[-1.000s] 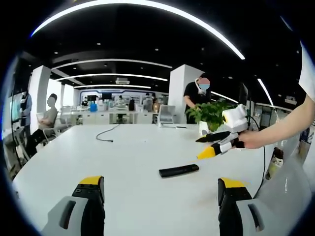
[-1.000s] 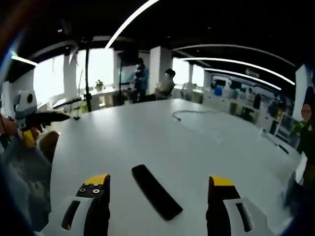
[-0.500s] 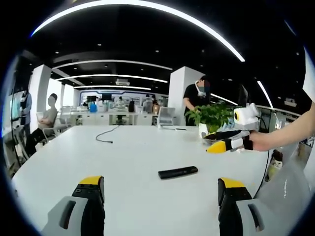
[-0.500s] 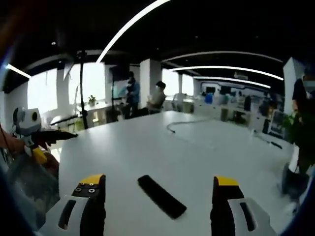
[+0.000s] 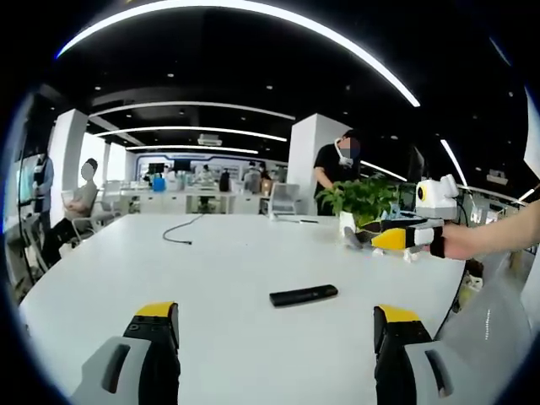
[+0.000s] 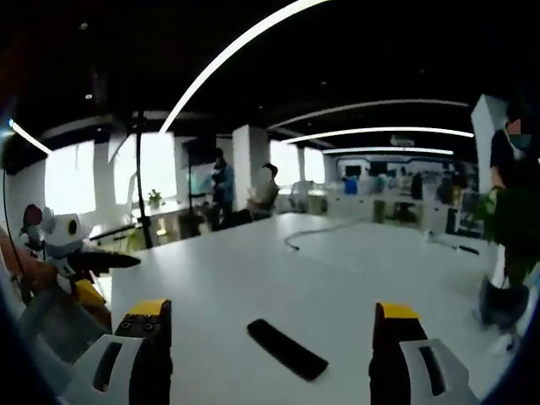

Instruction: Press the specified remote control buttons in sequence, fully releasing each button before pressing the next.

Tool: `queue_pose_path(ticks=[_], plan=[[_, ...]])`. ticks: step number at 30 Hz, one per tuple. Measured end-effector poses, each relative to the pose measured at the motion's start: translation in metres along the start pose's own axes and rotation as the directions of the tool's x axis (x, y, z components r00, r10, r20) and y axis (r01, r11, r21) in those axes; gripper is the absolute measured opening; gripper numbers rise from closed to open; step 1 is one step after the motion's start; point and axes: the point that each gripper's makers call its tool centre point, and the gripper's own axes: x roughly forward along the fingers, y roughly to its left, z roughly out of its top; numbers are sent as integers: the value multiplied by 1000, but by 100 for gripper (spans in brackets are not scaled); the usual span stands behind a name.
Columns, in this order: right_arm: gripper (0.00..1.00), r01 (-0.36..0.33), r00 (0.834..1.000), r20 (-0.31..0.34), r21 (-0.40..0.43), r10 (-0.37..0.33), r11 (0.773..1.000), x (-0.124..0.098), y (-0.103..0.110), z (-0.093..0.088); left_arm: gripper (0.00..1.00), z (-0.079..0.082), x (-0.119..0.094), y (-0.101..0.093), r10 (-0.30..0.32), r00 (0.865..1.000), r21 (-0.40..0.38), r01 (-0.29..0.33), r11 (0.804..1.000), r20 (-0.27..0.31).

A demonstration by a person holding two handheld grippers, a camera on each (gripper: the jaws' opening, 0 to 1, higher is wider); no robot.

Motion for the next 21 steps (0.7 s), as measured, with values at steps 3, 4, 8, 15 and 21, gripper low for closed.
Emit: queue_pose_path(ticks=[3,4,8,15,21], plan=[[99,8,1000,8,-6,-7,1000,-4,0,2,100,0,0,0,0,1000,-1,0,1000,1],[99,10,1000,8,-4,-10,1000,-6,0,3,100,0,0,0,0,1000,-3,0,1000,1],[99,16,1000,18,1,-16,1000,-11,2,5,100,0,0,0,-1,1000,-2,1,1000,2],[99,29,1000,9,-20,-29,999,-21,6,1,100,0,0,-1,-4,1000,-3,4,1000,-1],[99,37,999,7,-29,-37,999,-29,11,0,100,0,0,-2,-7,1000,-2,7,1000,-3]])
